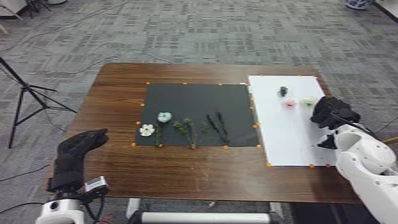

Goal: Arrange flowers

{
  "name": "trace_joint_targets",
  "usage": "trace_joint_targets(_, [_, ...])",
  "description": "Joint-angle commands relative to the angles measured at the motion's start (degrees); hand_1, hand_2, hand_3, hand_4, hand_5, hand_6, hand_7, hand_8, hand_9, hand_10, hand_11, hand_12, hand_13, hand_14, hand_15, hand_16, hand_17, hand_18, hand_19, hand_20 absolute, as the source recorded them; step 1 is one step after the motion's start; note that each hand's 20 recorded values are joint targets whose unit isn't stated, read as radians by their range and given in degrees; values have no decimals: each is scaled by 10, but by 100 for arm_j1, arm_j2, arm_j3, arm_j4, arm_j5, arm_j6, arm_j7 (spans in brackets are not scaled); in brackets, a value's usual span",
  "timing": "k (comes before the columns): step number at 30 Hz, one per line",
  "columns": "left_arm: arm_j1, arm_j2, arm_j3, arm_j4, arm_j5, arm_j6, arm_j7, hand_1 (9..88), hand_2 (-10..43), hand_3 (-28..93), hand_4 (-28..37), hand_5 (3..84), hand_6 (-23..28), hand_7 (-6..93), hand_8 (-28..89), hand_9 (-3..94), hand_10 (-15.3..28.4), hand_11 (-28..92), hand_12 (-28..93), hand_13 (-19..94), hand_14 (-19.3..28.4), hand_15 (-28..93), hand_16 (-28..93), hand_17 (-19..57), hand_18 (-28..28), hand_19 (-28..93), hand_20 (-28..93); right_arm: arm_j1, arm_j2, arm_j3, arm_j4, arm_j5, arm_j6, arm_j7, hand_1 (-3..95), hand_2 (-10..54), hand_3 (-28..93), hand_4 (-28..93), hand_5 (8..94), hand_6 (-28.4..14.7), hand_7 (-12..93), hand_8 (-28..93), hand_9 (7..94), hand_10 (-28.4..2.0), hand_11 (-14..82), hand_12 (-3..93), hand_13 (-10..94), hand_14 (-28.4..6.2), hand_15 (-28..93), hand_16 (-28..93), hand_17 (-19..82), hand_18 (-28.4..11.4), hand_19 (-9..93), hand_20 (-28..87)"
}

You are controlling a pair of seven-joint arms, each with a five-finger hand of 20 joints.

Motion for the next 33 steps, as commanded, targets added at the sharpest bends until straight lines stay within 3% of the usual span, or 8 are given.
trace_joint_targets(1, [74,-19,-85,-82,-33,-35,-77,322,37,671,-228,569,5,238,-94,564,142,273,156,438,178,323,7,49,147,163,210,75,396,114,-1237,514,151,-222,630,-95,562,-189,791,-21,203,119,906,-97,116,338,937,-14,555,354,611,-149,932,556])
trace_joint_targets(11, [4,-9,-62,-63,-7,-98,-88,321,36,673,-227,568,6,238,-94,563,143,274,156,439,178,323,7,51,145,158,209,1383,92,-945,-1708,522,-87,-885,622,-95,572,-186,796,-19,198,125,910,-98,113,338,937,-11,559,352,615,-148,932,560])
trace_joint_targets(15, [-76,11,-45,-23,70,-167,-127,322,36,673,-228,568,6,239,-94,563,143,274,156,439,178,323,7,51,145,159,211,1219,328,-859,-1610,457,-349,-730,589,-95,594,-178,779,-10,207,126,895,-87,108,348,930,-13,550,369,599,-149,932,572])
trace_joint_targets(17, [-29,20,-72,-42,-6,-108,-99,321,36,674,-227,568,6,239,-94,563,143,274,156,438,179,322,7,50,145,160,212,983,364,-548,-1540,425,-690,-652,556,-95,587,-164,753,-6,214,127,866,-84,103,342,917,-16,556,378,588,-152,932,583])
trace_joint_targets(20, [82,1,-155,-79,-12,-82,-102,320,35,675,-226,568,6,240,-94,562,143,274,156,438,178,322,7,49,146,161,212,676,411,-185,-1404,360,-1069,-491,461,-95,610,-163,704,-4,212,108,790,-103,180,235,890,-29,568,373,571,-156,932,591])
trace_joint_targets(22, [148,-13,-191,-103,-41,-76,-87,320,35,675,-225,568,6,240,-94,563,142,274,156,438,178,322,7,49,146,162,213,596,444,-126,-1261,281,-1185,-379,358,-95,654,-161,648,-7,201,-63,729,-124,160,206,861,-46,575,371,553,-168,932,595])
trace_joint_targets(25, [139,-26,-168,-98,-21,-112,-103,321,33,675,-223,568,5,240,-94,562,142,274,157,438,178,322,8,48,146,163,214,406,437,31,-1107,7,-1422,-373,291,-95,633,-154,589,-21,159,-64,681,-146,129,200,841,-59,579,363,540,-178,932,595])
trace_joint_targets(33, [70,-49,-115,-66,92,-269,-150,323,27,671,-219,568,2,240,-94,561,141,272,157,436,179,322,8,48,147,163,214,233,339,50,-588,-481,-1505,-432,259,-95,597,-155,561,-27,139,-48,647,-156,110,205,821,-73,593,353,527,-185,932,591])
